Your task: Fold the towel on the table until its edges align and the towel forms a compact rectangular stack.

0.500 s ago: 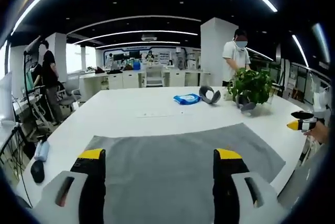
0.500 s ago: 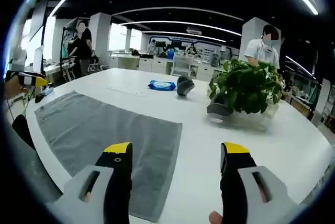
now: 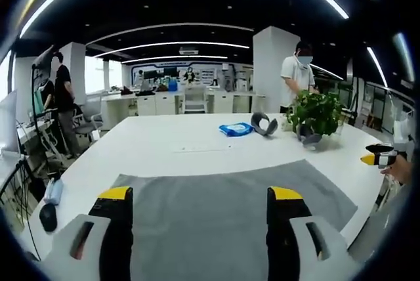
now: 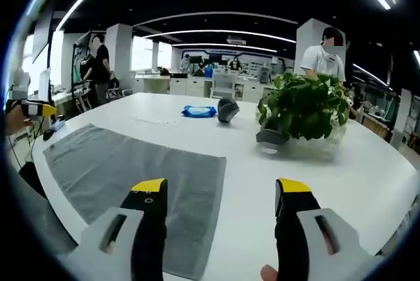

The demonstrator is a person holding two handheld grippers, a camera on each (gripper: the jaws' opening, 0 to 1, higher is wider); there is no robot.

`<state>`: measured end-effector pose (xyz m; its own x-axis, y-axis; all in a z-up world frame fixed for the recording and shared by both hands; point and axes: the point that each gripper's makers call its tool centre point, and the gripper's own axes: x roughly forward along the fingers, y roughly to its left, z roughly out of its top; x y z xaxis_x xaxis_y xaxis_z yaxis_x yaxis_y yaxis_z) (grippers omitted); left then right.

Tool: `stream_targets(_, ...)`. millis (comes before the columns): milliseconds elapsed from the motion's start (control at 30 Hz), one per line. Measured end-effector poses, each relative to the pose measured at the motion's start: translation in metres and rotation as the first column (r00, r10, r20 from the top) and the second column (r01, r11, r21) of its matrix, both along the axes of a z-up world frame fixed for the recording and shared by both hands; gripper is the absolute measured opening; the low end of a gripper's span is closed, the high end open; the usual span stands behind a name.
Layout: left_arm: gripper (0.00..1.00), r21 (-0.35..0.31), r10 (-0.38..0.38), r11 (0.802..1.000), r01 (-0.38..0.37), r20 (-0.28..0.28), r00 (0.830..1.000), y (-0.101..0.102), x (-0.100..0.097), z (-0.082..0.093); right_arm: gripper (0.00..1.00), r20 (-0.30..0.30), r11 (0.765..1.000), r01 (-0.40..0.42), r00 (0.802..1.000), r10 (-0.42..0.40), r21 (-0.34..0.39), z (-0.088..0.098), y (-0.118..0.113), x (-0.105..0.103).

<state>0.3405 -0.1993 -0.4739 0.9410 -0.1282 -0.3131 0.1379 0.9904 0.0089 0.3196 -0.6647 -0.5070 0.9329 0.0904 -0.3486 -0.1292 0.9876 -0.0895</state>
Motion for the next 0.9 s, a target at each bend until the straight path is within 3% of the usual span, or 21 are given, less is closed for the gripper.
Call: stream_targets(900, 0.79, 0.027, -0.038, 0.999, 0.039, -0.026, 0.999, -0.0098, 0.0052, -0.0031, 0.61, -0.037, 0.999, 0.012, 0.999, -0.011, 0.046, -0.0056, 0.0003, -0.0029)
